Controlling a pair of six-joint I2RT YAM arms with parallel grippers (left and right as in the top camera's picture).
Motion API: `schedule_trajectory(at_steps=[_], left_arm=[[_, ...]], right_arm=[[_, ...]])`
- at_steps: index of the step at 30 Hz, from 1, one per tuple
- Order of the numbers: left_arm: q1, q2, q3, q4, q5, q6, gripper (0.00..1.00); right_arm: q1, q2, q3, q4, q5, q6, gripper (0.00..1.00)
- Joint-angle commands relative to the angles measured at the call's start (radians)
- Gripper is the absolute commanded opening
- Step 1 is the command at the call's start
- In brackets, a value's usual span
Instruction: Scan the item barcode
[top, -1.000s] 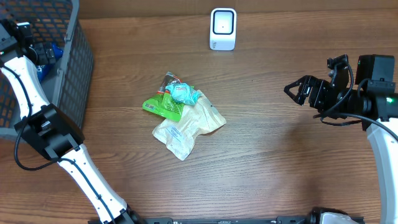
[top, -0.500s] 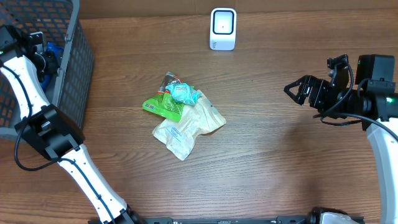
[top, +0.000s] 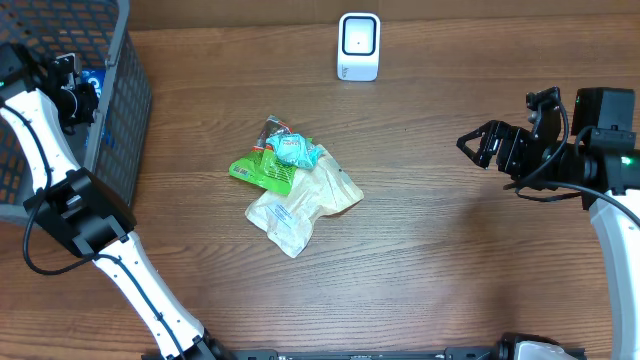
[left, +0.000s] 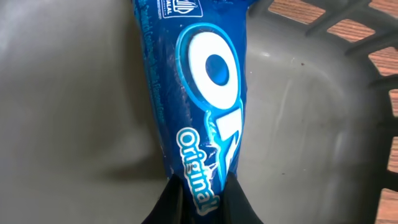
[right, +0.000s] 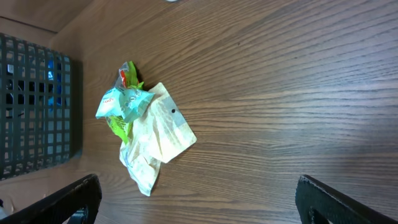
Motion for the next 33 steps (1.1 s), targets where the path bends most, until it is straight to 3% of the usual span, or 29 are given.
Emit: schedule_trajectory(at_steps=[1, 12, 26, 33], left_arm=[[-0.011, 0.249, -0.022, -0.029, 0.029, -0.085, 0.04], [-0.005, -0.025, 0.212, -0.181, 0.029, -0.263, 0.04], [-0.108, -0.643, 0.277, -0.363, 0.016, -0.253, 0.04], [-0.260, -0.780, 0.276, -0.570, 0.008, -0.253, 0.04]], right_arm=[[0.006, -0.002, 0.027, 0.011, -0.008, -0.001, 1.00], [0.006, -0.002, 0.027, 0.011, -0.008, -0.001, 1.00], [0.006, -0.003, 0.028, 0.094, -0.010, -0.001, 1.00], [0.003, -0.003, 0.029, 0.160, -0.035, -0.001, 1.00]])
